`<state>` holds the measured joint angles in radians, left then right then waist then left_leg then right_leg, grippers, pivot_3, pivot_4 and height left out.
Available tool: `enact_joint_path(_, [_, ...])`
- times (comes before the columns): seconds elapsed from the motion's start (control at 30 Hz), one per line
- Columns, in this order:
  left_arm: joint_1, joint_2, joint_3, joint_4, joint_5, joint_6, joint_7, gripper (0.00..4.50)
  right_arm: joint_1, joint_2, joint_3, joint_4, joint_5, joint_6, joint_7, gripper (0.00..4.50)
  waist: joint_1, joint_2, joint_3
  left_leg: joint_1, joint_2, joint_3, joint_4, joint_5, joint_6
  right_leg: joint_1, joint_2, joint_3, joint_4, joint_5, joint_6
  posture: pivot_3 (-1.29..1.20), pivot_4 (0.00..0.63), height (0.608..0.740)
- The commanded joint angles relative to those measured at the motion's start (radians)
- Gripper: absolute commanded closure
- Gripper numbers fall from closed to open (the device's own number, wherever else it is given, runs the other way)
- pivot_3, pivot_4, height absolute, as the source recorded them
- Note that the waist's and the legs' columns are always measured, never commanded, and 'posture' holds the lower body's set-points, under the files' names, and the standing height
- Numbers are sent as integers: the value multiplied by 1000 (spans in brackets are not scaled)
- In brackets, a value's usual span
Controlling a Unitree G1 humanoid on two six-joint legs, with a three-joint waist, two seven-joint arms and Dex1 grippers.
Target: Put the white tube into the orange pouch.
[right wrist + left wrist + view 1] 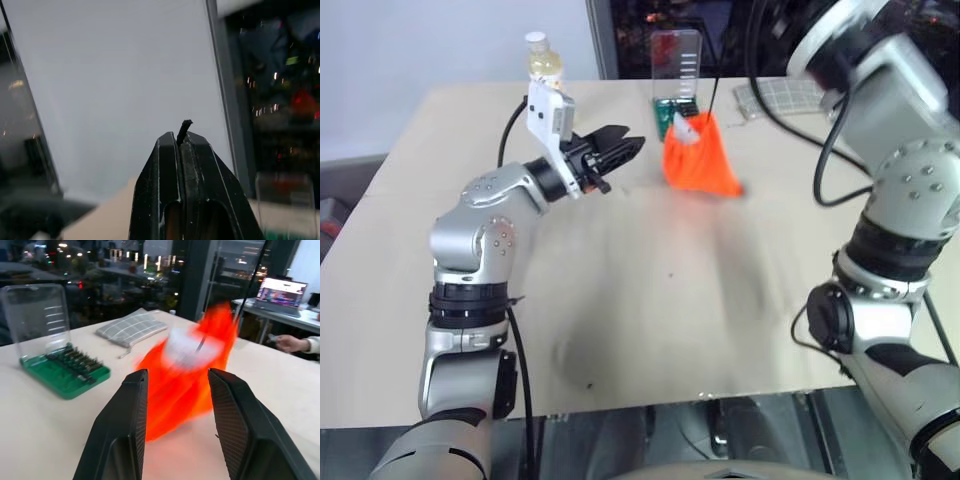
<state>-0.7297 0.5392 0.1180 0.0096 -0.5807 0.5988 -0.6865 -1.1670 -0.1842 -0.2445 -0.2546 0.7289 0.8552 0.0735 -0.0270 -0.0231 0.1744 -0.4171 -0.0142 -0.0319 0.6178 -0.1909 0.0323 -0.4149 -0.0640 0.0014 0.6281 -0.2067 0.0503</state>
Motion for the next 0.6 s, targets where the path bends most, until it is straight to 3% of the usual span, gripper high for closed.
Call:
enact_joint_path(0.03, [-27,-12,29,7,11,-39,12,2575,-56,-54,-12,89,-28,-72,56,4500,0,0,0,0,0,0,0,0,0,0,0,0,0,0,0,0,150,740])
enact_joint_path(0.13, [-41,-34,25,-2,4,-33,18,2575,-80,-127,5,205,-97,-146,126,4500,8,0,1,-1,-1,0,0,0,0,-1,-1,0,0,0,0,0,150,740])
enact_joint_path(0.23, [-47,-52,24,-12,0,-31,25,2575,-159,-145,-55,337,-95,-222,128,4500,11,1,1,-1,-1,1,0,0,0,-1,-1,0,-1,0,0,0,150,740])
enact_joint_path(0.33, [-55,-68,28,-12,1,-33,31,2575,-59,-140,69,364,-178,-225,188,4500,8,0,0,-1,0,1,-1,0,0,-1,0,0,-1,0,0,0,150,740])
enact_joint_path(0.4, [-47,-80,30,-22,-2,-30,41,2575,-208,-164,-8,471,-166,-312,191,4500,5,2,2,0,0,1,-1,0,0,-1,0,1,0,0,0,0,150,740])
enact_joint_path(0.5, [-38,-95,29,-38,-4,-25,54,2575,-202,-160,47,556,-217,-337,249,4500,9,3,3,-2,0,3,-1,0,0,-3,-1,3,0,0,0,0,150,740])
enact_joint_path(0.6, [-38,-103,26,-39,-1,-26,60,2575,-384,-205,-6,734,-237,-465,286,4500,9,3,4,-2,0,3,-1,0,0,-3,0,3,0,0,0,0,150,740])
